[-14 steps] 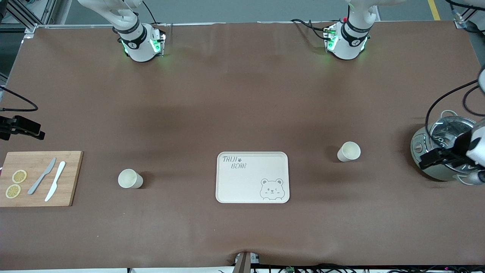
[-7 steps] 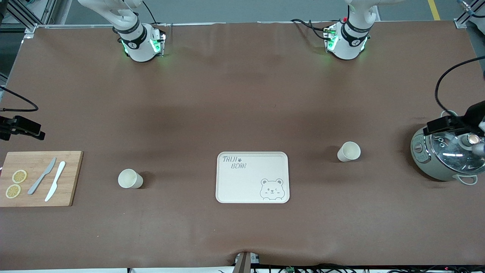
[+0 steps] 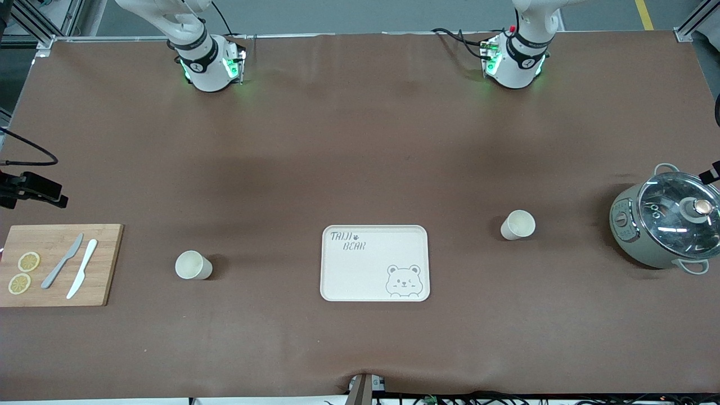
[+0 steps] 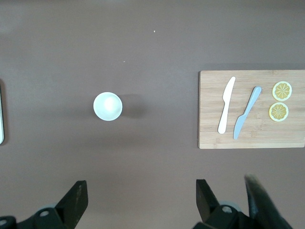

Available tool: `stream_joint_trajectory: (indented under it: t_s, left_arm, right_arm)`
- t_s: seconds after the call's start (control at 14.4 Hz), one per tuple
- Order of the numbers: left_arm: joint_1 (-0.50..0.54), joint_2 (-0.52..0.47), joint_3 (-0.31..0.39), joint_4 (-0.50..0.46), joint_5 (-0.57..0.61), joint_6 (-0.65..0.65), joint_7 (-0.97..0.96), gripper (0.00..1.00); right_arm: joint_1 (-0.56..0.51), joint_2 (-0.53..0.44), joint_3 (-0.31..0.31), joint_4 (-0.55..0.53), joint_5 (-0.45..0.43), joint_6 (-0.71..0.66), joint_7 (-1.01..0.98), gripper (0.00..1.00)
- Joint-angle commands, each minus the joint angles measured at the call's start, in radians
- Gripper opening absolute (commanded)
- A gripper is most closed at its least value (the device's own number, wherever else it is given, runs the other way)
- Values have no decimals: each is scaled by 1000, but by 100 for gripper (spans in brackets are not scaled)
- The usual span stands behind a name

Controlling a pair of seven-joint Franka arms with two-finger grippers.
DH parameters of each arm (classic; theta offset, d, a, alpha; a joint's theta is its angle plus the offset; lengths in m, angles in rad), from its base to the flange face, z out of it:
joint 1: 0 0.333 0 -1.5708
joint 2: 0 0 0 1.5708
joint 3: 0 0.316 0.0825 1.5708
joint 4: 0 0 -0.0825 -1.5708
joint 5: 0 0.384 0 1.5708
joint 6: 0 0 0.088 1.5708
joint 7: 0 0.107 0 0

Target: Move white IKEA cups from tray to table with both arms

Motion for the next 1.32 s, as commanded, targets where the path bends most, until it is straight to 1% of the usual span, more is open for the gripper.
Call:
stream_joint_trajectory:
  t_s: [0.0,0.07,0.14,0.21,0.28,0.35,0.42,0.49,0.56,0.76,0.83,0.97,1.11,1.25]
  left_arm:
    - [-13,-29,-43,-29,-32,32,7,100]
    - [-33,-37,-46,-34,-24,34,17,100]
    - [-78,-50,-39,-41,-15,37,17,100]
    - [-103,-63,-31,-55,-1,55,16,100]
    - [-129,-75,-26,-83,37,115,7,100]
    - [-171,-104,-26,-130,115,158,-18,100]
    - [-189,-130,-25,-179,143,182,-27,100]
    - [-209,-144,-16,-214,141,208,-27,100]
    - [-220,-135,-9,-219,141,216,-27,100]
    - [-200,-110,-11,-189,138,218,-7,100]
    - [-185,-101,-11,-166,138,215,-6,100]
    - [-162,-103,-9,-149,113,212,-3,100]
    - [-150,-109,-12,-123,108,212,46,100]
    - [-143,-112,-9,-104,105,177,60,100]
  right_arm:
    - [-7,-9,13,-13,-8,14,13,100]
    - [-7,-9,13,-13,-5,23,14,100]
    - [-5,-9,13,-13,-7,27,13,100]
    - [-7,-9,13,-13,-7,27,13,100]
    - [-7,-9,13,-13,-5,27,14,100]
    - [-7,-9,13,-13,-4,27,14,100]
    - [-7,-9,13,-13,-5,29,14,100]
    - [-7,-9,13,-13,-5,30,14,100]
    - [-7,-9,13,-13,-5,30,13,100]
    - [-8,-9,13,-13,-7,30,13,100]
    - [-8,-9,13,-13,-7,30,13,100]
    - [-8,-9,13,-13,-7,30,14,100]
    - [-8,-9,15,-11,-7,40,14,100]
    - [-10,-9,13,-11,-7,40,14,100]
